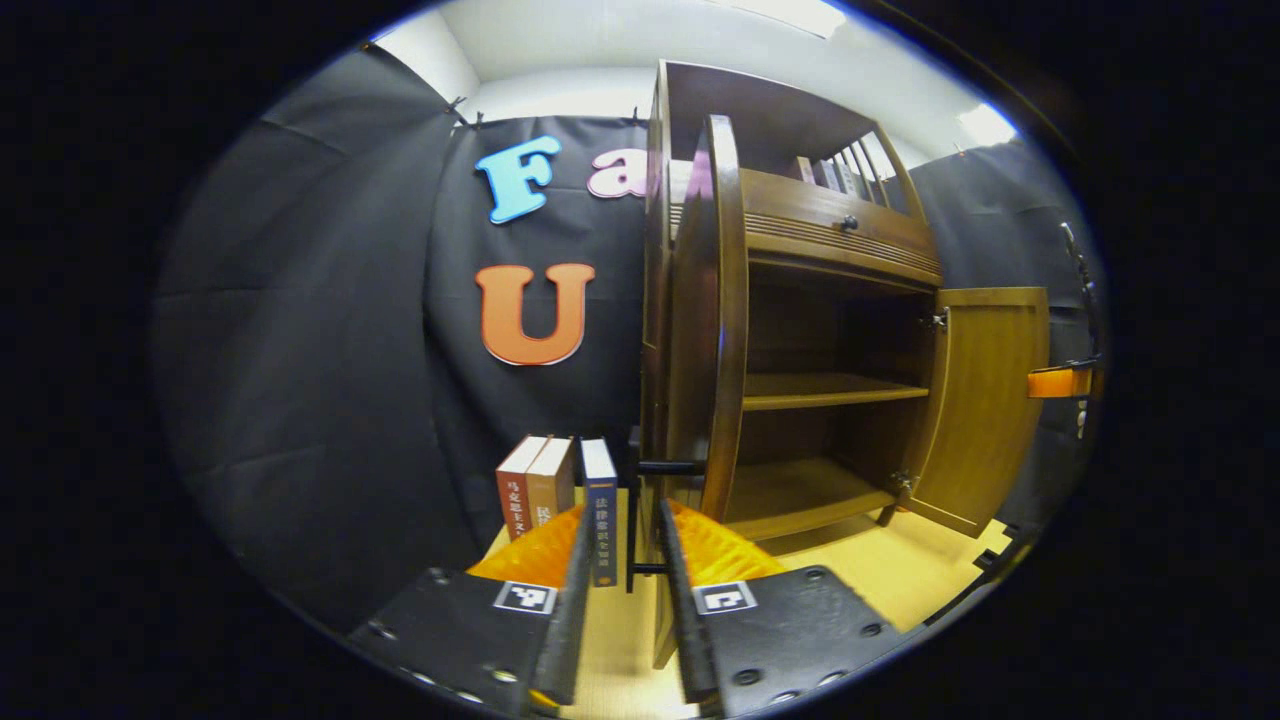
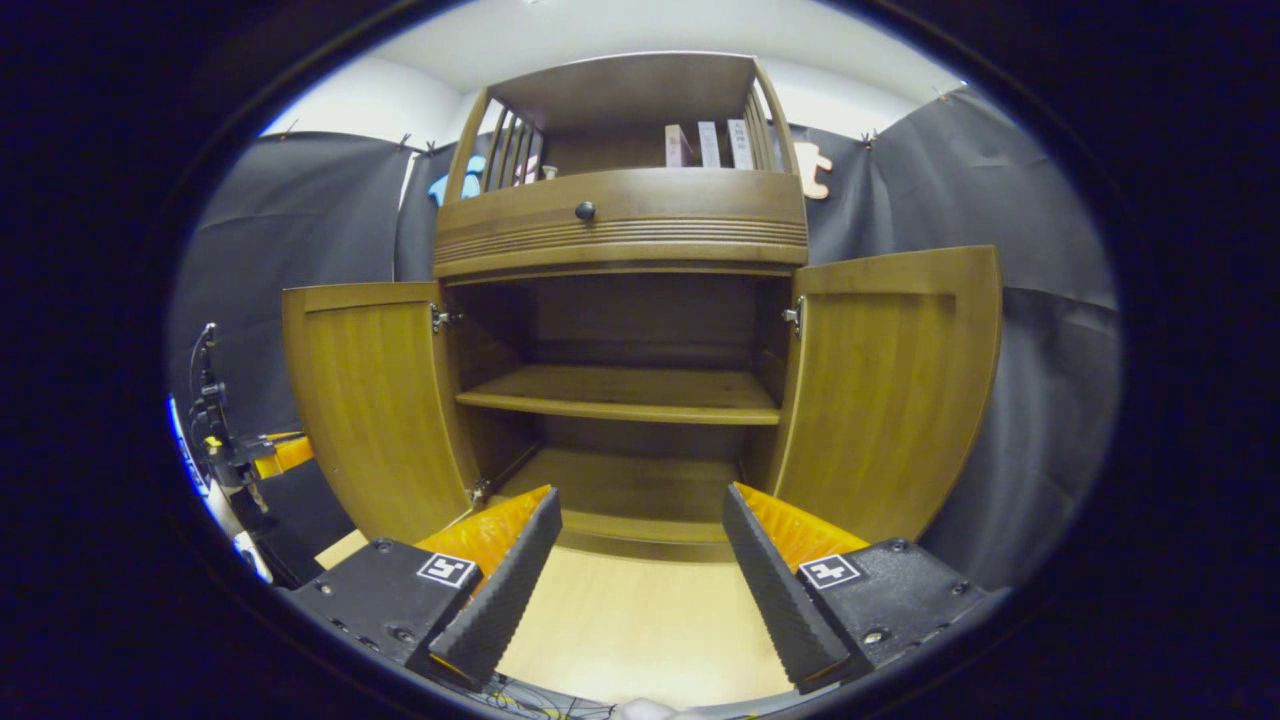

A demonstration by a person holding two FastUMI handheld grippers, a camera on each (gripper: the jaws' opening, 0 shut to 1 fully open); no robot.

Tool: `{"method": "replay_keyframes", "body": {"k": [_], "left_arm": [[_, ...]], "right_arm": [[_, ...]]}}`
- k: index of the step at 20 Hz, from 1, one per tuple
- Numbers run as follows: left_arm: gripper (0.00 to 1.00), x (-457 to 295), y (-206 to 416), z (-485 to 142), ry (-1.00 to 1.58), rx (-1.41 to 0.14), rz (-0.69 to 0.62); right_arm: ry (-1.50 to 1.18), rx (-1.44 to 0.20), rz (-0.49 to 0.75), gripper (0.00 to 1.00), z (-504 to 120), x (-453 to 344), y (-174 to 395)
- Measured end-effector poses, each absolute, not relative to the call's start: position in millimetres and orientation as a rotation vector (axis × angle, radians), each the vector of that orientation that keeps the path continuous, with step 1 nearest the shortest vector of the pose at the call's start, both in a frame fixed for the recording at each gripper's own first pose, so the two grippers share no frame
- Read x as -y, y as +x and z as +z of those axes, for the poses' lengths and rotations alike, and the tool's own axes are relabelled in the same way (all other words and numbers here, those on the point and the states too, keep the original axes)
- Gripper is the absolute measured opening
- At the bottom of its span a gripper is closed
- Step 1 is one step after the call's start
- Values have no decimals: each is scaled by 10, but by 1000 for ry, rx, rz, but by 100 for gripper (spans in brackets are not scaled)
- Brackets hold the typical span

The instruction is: Open the right door of the double-door shoe cabinet with the right hand, and open the left door with the left hand.

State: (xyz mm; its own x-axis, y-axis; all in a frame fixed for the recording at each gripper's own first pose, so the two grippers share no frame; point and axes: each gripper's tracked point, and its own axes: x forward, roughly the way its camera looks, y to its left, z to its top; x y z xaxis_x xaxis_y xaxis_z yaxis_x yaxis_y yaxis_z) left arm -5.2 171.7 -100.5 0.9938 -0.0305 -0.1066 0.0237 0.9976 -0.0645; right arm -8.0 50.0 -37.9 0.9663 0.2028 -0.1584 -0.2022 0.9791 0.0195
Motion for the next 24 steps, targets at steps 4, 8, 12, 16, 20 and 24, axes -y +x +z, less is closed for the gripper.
{"method": "replay_keyframes", "body": {"k": [4, 8, 12, 16, 20, 24], "left_arm": [[77, -1702, -254, -707, -40, -75, 68], [96, -1496, -345, -314, -57, -26, 116], [95, -984, -249, -97, -96, -25, 78], [95, -414, -80, -30, -75, -46, 9], [95, 81, 50, -75, -67, -60, -71], [95, 357, 96, -165, -66, -80, -113]], "right_arm": [[5, -147, 210, 100, -320, -509, -29], [-1, -130, 211, 100, -258, -526, 13], [0, -117, 197, 100, -215, -488, 23], [14, -104, 159, 100, -170, -372, 17], [20, -108, 102, 100, -190, -178, 4], [26, -109, 35, 100, -207, 60, -21]]}}
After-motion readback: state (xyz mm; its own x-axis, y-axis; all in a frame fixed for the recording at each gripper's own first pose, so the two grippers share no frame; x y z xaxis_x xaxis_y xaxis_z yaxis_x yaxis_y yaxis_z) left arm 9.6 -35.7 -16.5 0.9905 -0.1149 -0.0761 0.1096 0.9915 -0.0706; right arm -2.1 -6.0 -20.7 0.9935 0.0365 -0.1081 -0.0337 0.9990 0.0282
